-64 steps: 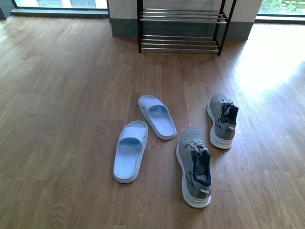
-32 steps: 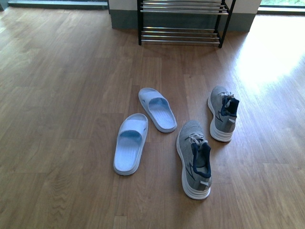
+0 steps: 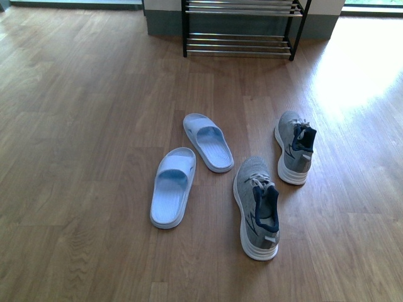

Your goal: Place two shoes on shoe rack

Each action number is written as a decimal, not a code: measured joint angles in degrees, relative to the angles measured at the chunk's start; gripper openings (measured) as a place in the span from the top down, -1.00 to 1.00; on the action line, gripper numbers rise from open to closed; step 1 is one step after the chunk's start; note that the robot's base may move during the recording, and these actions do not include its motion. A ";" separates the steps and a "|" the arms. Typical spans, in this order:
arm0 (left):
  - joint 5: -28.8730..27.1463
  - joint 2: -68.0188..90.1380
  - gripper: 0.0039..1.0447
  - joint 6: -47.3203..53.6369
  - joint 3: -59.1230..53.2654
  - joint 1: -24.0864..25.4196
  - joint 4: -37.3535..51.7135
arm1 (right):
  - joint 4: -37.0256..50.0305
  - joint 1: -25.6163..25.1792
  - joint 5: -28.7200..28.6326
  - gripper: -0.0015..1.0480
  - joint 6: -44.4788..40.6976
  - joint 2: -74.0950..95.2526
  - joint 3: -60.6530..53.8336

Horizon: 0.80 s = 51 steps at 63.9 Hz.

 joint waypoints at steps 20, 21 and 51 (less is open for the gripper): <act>0.00 0.00 -0.83 0.00 0.00 0.00 0.00 | 0.00 0.00 0.00 -0.82 0.00 0.00 0.00; 0.00 0.00 -0.83 0.00 0.00 0.00 0.00 | 0.00 0.00 0.00 -0.82 0.00 0.00 0.00; 0.00 0.00 -0.83 0.00 0.00 0.00 0.00 | 0.00 0.00 0.00 -0.82 0.00 0.00 0.00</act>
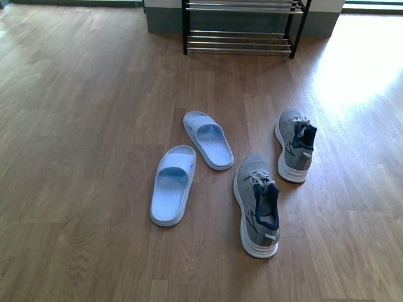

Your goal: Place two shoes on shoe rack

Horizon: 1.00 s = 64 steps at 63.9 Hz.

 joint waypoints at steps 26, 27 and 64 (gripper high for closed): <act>-0.04 0.00 -0.83 0.00 0.00 0.00 0.00 | 0.00 0.00 -0.09 -0.82 0.00 0.00 0.00; -0.04 0.00 -0.83 0.00 0.00 0.00 0.00 | 0.00 0.00 -0.07 -0.82 0.00 0.00 0.00; 0.11 0.00 -0.83 0.00 0.00 0.00 0.00 | 0.00 0.00 0.09 -0.82 0.00 0.00 0.00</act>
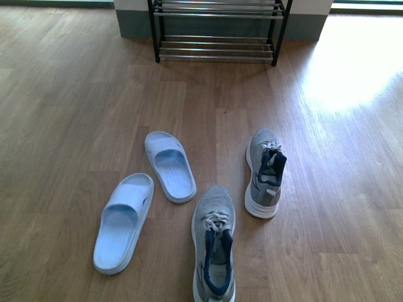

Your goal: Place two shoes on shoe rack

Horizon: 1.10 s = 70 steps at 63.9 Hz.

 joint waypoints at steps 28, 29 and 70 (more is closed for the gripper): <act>0.00 0.00 -0.83 0.00 0.00 0.00 -0.02 | 0.00 0.00 -0.02 -0.82 0.00 0.00 0.00; 0.00 0.00 -0.83 0.02 0.00 0.00 -0.02 | 0.00 0.00 -0.02 -0.82 0.00 0.00 0.00; 8.79 103.32 -0.83 -20.76 27.36 -7.19 21.29 | 0.00 0.00 -0.07 -0.82 0.00 0.00 0.00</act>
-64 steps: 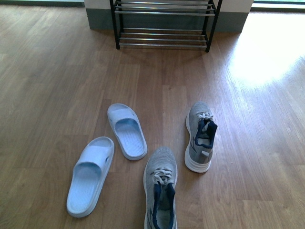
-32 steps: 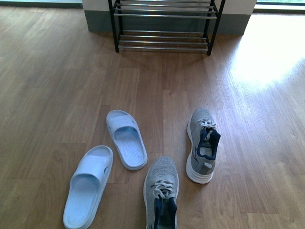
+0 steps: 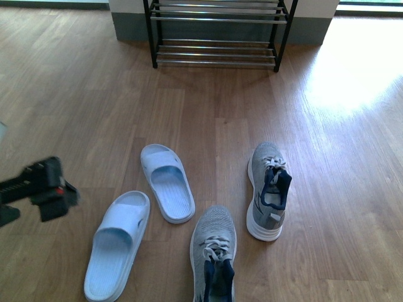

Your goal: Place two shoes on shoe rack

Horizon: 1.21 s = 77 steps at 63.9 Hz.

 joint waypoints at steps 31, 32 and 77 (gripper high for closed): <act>15.13 40.35 -0.83 4.20 25.68 -8.70 -2.64 | 0.00 0.00 -0.02 -0.82 0.00 0.00 0.00; 15.89 41.27 -0.83 3.69 26.64 -9.05 -2.60 | 0.00 0.00 -0.02 -0.82 0.00 0.00 0.00; 26.84 51.49 -0.83 -9.53 40.09 -16.70 -3.58 | 0.00 0.00 -0.02 -0.82 0.00 0.00 0.00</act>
